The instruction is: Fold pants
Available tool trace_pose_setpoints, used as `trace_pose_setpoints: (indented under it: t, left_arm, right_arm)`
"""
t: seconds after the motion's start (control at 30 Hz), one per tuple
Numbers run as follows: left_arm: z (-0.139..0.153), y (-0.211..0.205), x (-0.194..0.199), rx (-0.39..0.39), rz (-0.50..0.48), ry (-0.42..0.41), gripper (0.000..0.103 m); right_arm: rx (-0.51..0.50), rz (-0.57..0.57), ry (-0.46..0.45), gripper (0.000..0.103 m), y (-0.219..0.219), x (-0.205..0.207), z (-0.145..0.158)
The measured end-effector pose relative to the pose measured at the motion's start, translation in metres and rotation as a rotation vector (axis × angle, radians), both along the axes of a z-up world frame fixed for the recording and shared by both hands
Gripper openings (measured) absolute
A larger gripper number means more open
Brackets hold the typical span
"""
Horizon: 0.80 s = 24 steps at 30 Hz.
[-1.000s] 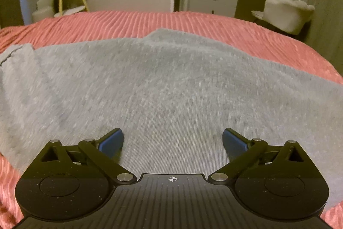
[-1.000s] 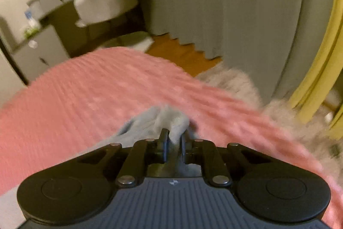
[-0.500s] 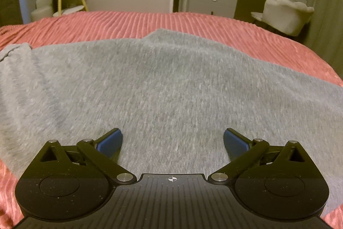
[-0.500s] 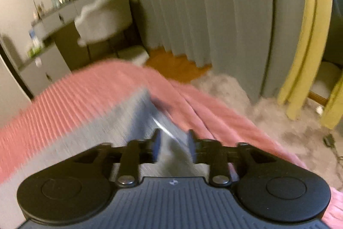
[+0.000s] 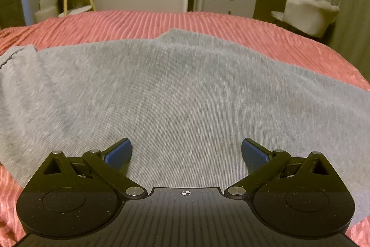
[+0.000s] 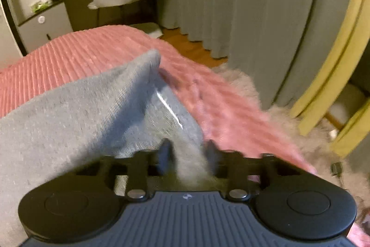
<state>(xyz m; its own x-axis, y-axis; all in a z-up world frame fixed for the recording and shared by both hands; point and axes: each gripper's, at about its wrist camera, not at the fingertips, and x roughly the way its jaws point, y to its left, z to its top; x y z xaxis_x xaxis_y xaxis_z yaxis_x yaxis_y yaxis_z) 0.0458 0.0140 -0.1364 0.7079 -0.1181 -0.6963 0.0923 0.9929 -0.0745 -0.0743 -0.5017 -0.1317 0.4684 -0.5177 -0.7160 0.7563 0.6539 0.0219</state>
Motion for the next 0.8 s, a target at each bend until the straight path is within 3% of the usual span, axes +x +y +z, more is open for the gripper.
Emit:
trace_pose_setpoints:
  t: [0.1, 0.13, 0.23, 0.3, 0.4, 0.5, 0.53, 0.57, 0.63, 0.7, 0.73, 0.8]
  left_arm:
    - [0.001, 0.001, -0.001, -0.009, 0.003, 0.001, 0.103]
    - [0.003, 0.002, -0.001, -0.014, 0.003, 0.001, 0.103]
    - [0.015, 0.011, -0.006, -0.015, 0.034, -0.054, 0.103]
    - [0.021, 0.018, -0.01, -0.047, 0.04, -0.1, 0.103]
    - [0.018, 0.007, -0.005, -0.073, -0.034, -0.057, 0.103]
    - [0.003, -0.013, 0.003, 0.071, -0.089, 0.013, 0.103]
    - [0.001, -0.01, 0.003, 0.071, -0.08, -0.001, 0.103]
    - [0.003, -0.003, 0.003, 0.067, -0.045, -0.024, 0.103]
    - [0.008, 0.008, 0.005, 0.143, 0.072, -0.074, 0.103]
    - [0.01, 0.023, 0.01, 0.233, 0.193, -0.101, 0.103]
    - [0.011, 0.035, 0.012, 0.223, 0.272, -0.084, 0.103]
    - [0.013, 0.061, 0.012, 0.081, 0.337, -0.05, 0.103]
  right_arm:
    - [-0.058, -0.015, -0.004, 0.014, 0.004, -0.006, 0.008]
    - [-0.074, -0.061, 0.015, 0.007, 0.0, -0.01, 0.005]
    - [-0.128, -0.241, 0.222, 0.005, -0.018, -0.015, -0.017]
    - [-0.046, -0.269, 0.083, 0.006, -0.014, -0.039, -0.011]
    - [-0.106, -0.181, 0.004, 0.006, 0.027, -0.05, 0.004]
    - [-0.111, -0.024, -0.068, 0.009, 0.072, -0.043, 0.016]
    - [-0.093, 0.036, -0.095, 0.012, 0.083, -0.038, 0.019]
    - [-0.074, 0.119, -0.115, 0.02, 0.098, -0.03, 0.02]
    - [-0.055, 0.266, -0.111, 0.032, 0.117, -0.01, 0.013]
    - [-0.067, 0.315, -0.051, 0.034, 0.125, 0.004, -0.001]
    - [-0.097, 0.314, -0.044, 0.035, 0.126, 0.005, -0.004]
    - [-0.163, 0.245, -0.027, 0.043, 0.112, -0.002, -0.007]
